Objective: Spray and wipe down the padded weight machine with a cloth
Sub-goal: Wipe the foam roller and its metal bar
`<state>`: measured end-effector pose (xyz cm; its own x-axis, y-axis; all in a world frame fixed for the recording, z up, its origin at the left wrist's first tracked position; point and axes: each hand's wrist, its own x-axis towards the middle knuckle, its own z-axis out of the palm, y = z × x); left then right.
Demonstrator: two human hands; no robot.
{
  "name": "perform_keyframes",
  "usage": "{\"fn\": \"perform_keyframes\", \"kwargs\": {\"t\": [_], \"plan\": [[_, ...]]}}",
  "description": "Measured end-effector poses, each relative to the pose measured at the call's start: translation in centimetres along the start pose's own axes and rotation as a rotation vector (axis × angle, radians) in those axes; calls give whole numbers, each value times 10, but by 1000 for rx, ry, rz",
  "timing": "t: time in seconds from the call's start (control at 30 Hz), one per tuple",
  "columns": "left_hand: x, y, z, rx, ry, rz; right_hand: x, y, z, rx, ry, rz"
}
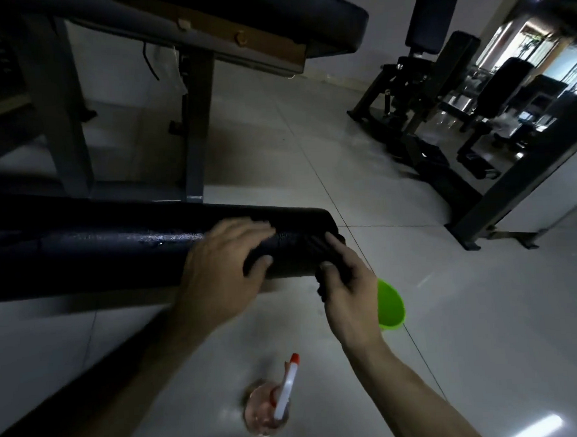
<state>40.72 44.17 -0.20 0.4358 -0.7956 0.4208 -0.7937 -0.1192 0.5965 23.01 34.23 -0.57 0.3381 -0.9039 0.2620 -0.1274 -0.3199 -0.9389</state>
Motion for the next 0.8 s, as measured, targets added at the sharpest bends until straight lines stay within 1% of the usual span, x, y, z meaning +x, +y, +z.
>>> {"fn": "perform_keyframes", "kwargs": {"t": [0.03,0.07,0.1,0.13,0.17,0.2,0.23,0.27,0.3,0.33,0.4,0.43,0.47,0.53,0.6,0.63,0.67,0.7,0.73,0.8], "plan": [[-18,12,4,-254,68,-127,-8,-13,5,70,-53,16],[-31,30,2,-568,55,-360,-17,-22,11,110,-115,27],[-38,44,1,-912,-11,-661,-28,-28,16,113,-190,33],[-44,55,-1,-1250,-111,-943,-39,-32,20,92,-283,37],[-47,61,-1,-1530,-190,-1102,-48,-34,22,60,-388,42],[-48,63,-1,-1712,-234,-1145,-56,-34,23,27,-502,45],[-50,62,1,-1767,-231,-1141,-61,-33,21,1,-591,50],[-52,59,2,-1739,-209,-1145,-63,-33,17,-14,-651,66],[-58,53,5,-1675,-199,-1175,-67,-30,11,-24,-653,96],[-57,47,7,-1601,-191,-1214,-62,-24,5,-30,-608,123],[-62,33,10,-1482,-163,-1310,-64,5,-13,-94,-466,207],[-65,25,10,-1414,-185,-1337,-70,22,-24,-168,-429,234],[-68,19,7,-1361,-212,-1352,-77,43,-34,-259,-431,255],[-75,9,3,-1306,-261,-1360,-100,79,-48,-403,-527,308],[-82,3,-3,-1266,-290,-1360,-121,112,-46,-443,-640,314],[-84,2,-5,-1258,-293,-1360,-129,118,-39,-441,-669,294],[-86,1,-5,-1256,-294,-1361,-135,130,-30,-415,-655,278],[-88,0,-6,-1247,-298,-1362,-139,137,-18,-375,-598,286],[-90,-1,-6,-1239,-311,-1363,-140,141,-8,-336,-520,311],[-93,-3,-8,-1236,-335,-1358,-138,142,10,-364,-377,299]]}}
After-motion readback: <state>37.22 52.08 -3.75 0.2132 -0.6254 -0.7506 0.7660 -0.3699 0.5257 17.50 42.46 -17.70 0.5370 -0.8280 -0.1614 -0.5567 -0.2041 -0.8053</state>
